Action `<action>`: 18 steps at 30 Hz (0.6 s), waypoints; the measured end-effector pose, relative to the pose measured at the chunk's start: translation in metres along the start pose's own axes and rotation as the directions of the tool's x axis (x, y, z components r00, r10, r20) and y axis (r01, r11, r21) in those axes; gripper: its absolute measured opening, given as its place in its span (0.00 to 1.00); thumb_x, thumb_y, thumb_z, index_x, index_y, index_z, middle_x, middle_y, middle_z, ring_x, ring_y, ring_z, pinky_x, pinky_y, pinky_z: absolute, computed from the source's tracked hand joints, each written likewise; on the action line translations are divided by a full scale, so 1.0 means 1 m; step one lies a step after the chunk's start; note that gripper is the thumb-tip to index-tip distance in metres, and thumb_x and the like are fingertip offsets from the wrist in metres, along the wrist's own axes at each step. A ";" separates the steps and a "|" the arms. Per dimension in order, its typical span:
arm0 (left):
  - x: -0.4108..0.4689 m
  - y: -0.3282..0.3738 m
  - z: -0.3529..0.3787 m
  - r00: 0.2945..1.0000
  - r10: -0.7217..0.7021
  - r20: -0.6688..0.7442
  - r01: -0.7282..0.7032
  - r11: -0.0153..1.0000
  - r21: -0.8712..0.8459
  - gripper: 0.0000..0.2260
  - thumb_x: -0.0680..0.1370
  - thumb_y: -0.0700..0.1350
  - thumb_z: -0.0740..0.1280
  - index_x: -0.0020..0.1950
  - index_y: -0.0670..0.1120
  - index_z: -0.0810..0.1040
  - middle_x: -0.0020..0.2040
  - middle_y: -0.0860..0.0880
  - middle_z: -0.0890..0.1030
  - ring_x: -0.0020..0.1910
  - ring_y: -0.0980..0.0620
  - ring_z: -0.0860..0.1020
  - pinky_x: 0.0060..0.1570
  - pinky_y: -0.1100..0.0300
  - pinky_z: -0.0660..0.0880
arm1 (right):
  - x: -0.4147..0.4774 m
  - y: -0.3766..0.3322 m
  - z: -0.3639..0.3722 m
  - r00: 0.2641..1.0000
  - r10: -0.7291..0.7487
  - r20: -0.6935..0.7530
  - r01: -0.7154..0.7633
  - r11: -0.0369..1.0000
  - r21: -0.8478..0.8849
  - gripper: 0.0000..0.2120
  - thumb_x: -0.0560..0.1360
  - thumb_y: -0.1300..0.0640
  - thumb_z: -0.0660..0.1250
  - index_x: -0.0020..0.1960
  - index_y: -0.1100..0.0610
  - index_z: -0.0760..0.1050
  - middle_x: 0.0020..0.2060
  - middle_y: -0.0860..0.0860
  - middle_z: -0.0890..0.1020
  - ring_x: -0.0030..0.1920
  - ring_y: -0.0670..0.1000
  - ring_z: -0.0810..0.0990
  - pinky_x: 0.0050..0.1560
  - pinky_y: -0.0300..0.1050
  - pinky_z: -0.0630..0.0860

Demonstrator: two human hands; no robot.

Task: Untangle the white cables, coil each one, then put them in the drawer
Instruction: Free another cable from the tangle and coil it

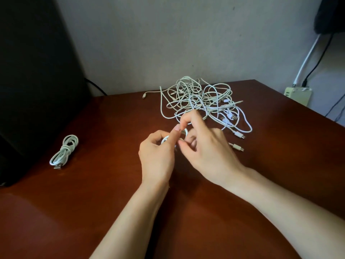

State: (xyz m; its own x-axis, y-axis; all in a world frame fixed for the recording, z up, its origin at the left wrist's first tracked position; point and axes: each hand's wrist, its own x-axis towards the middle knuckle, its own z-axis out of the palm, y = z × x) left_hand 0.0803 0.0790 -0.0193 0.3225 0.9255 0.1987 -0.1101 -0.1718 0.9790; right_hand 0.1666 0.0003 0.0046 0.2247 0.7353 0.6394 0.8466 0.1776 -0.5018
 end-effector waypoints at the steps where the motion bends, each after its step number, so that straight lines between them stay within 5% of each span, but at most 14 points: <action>1: 0.000 -0.002 0.000 1.000 0.001 -0.014 0.000 1.000 0.009 0.14 0.73 0.51 0.72 0.28 0.48 0.79 0.33 0.48 0.79 0.37 0.50 0.75 0.44 0.51 0.70 | 0.000 0.000 0.000 1.000 -0.005 0.003 0.005 1.000 0.001 0.19 0.72 0.66 0.68 0.49 0.48 0.61 0.24 0.47 0.72 0.27 0.46 0.66 0.33 0.41 0.68; 6: 0.000 0.003 0.002 0.999 0.013 -0.031 -0.013 1.000 -0.011 0.17 0.70 0.59 0.70 0.28 0.49 0.79 0.32 0.49 0.79 0.35 0.53 0.75 0.44 0.51 0.71 | 0.007 -0.002 -0.003 0.989 0.149 0.005 -0.147 0.968 0.205 0.18 0.72 0.66 0.69 0.43 0.51 0.60 0.26 0.52 0.76 0.24 0.46 0.70 0.30 0.36 0.69; 11: -0.002 0.010 0.004 1.000 -0.010 0.005 0.010 0.984 -0.175 0.17 0.75 0.54 0.70 0.29 0.47 0.77 0.31 0.48 0.77 0.36 0.53 0.74 0.44 0.54 0.70 | 0.018 0.002 -0.010 0.894 0.378 0.240 -0.432 0.586 0.686 0.15 0.74 0.70 0.66 0.46 0.56 0.62 0.27 0.55 0.78 0.24 0.46 0.72 0.26 0.34 0.69; 15: 0.001 0.011 -0.001 0.983 -0.061 0.174 0.092 0.980 -0.174 0.22 0.73 0.61 0.68 0.41 0.39 0.79 0.41 0.35 0.80 0.42 0.48 0.76 0.49 0.51 0.71 | 0.020 0.013 -0.019 0.841 0.395 0.371 -0.533 0.482 0.696 0.09 0.75 0.68 0.65 0.47 0.58 0.67 0.28 0.55 0.79 0.26 0.46 0.74 0.27 0.33 0.70; 18: 0.004 0.012 -0.002 0.941 -0.101 0.323 0.169 0.967 -0.190 0.13 0.75 0.48 0.67 0.48 0.38 0.80 0.44 0.39 0.81 0.44 0.49 0.75 0.49 0.53 0.68 | 0.023 0.020 -0.027 0.828 0.447 0.339 -0.545 0.498 0.674 0.07 0.75 0.68 0.65 0.46 0.58 0.69 0.29 0.55 0.79 0.25 0.46 0.74 0.26 0.33 0.71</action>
State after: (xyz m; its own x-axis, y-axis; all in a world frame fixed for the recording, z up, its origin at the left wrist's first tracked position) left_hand 0.0784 0.0813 -0.0072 0.6179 0.7794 0.1036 -0.2309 0.0540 0.9715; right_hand 0.2014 0.0032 0.0247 0.4010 0.9098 0.1074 -0.0258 0.1285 -0.9914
